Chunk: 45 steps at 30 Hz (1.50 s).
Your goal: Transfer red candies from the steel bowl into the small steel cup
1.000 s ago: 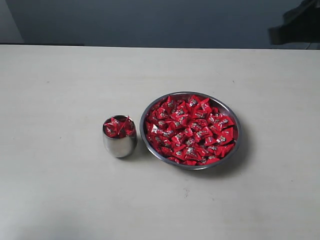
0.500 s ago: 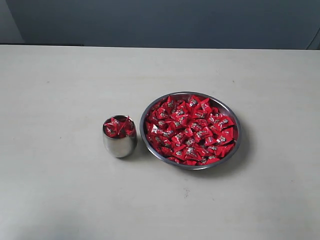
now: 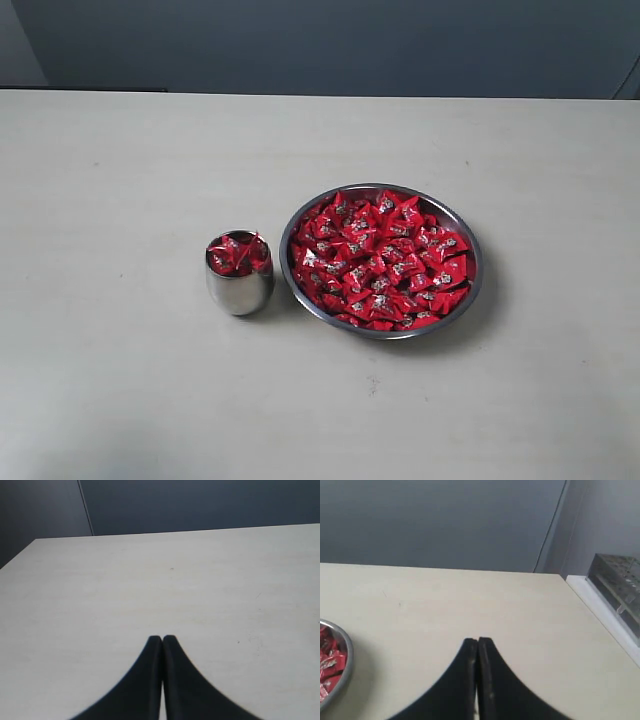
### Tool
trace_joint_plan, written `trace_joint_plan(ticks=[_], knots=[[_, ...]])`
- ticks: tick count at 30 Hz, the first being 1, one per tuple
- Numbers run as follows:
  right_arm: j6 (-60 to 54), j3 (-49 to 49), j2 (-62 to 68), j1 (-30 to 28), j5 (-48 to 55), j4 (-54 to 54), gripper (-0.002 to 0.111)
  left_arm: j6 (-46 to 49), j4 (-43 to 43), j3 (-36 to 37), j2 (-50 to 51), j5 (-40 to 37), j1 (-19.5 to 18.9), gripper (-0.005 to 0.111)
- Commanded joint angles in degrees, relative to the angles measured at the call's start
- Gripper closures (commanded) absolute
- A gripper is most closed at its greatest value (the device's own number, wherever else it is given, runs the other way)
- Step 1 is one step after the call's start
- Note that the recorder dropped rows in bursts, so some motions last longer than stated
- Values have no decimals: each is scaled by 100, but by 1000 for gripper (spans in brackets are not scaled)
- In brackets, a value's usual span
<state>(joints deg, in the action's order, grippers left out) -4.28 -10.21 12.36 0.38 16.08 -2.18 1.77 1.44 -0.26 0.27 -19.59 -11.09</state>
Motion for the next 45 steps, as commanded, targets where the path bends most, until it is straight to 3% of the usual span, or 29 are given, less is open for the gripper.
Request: trace_joint_plan(ticks=[1,7,15,45], knots=[[-13,35,-211,-29,404,14,109,-8,11,26,-27,45,38,106],[-13,1021,-988,-29,-252,385,109,-8,11,26,-27,45,38,106],[-13,1021,-1204,-29,357,385,109,-8,11,26,-27,45,38,106],[-13,1021,-1236,-29,417,385,109,-8,11,26,-27,45,38,106]])
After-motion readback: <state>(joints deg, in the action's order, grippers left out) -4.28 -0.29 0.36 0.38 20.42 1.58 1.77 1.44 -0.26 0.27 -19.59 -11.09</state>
